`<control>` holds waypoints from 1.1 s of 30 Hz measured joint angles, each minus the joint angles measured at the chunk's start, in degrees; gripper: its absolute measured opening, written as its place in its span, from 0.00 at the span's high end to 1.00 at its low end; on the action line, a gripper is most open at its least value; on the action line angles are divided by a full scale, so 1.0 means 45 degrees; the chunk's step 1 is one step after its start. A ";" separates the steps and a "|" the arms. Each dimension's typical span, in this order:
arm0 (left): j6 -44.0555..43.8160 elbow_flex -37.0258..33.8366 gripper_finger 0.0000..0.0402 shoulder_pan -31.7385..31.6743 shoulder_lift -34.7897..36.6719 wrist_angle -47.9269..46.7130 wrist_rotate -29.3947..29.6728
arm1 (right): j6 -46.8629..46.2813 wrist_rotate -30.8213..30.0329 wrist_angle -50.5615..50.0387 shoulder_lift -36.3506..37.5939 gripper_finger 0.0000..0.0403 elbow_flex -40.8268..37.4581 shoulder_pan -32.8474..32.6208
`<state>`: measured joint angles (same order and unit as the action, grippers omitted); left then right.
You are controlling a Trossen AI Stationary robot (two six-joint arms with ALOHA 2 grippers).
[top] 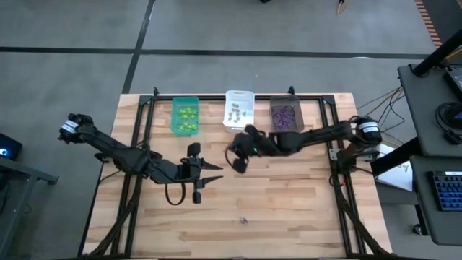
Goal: Sort Halloween decoration
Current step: Put the green spider toy into the blue bin
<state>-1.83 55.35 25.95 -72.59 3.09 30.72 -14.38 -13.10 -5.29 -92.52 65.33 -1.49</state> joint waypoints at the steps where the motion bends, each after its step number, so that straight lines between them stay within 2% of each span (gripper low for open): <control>1: 0.0010 0.0000 0.76 0.0001 0.0077 -0.0128 0.0035 | 0.0418 0.0008 0.0206 -0.0144 0.97 0.0237 0.0246; 9: 0.0102 -0.0092 0.76 0.0030 0.0525 -0.0480 0.0086 | 0.4099 0.0041 0.2381 -0.2255 0.97 0.2203 0.1765; 16: 0.0246 -0.0092 0.76 0.0025 0.0645 -0.0749 0.0116 | 0.4879 0.1169 0.2982 -0.5175 0.97 0.5312 0.2743; 23: 0.0301 -0.0092 0.76 0.0044 0.0702 -0.1405 0.1676 | 0.4251 0.1246 0.1232 -0.7976 0.97 0.9311 0.3178; 28: 0.0296 -0.0092 0.76 0.0054 0.0734 -0.1751 0.1744 | 0.4195 0.1243 -0.0905 -0.9448 0.97 1.1854 0.3296; 33: 0.0301 -0.0092 0.76 0.0054 0.0764 -0.2007 0.1763 | 0.4194 0.1246 -0.1629 -1.0356 0.97 1.3154 0.3306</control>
<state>-0.47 54.94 26.20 -69.15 -5.95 38.65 4.49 -7.49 -12.62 -139.12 124.52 13.39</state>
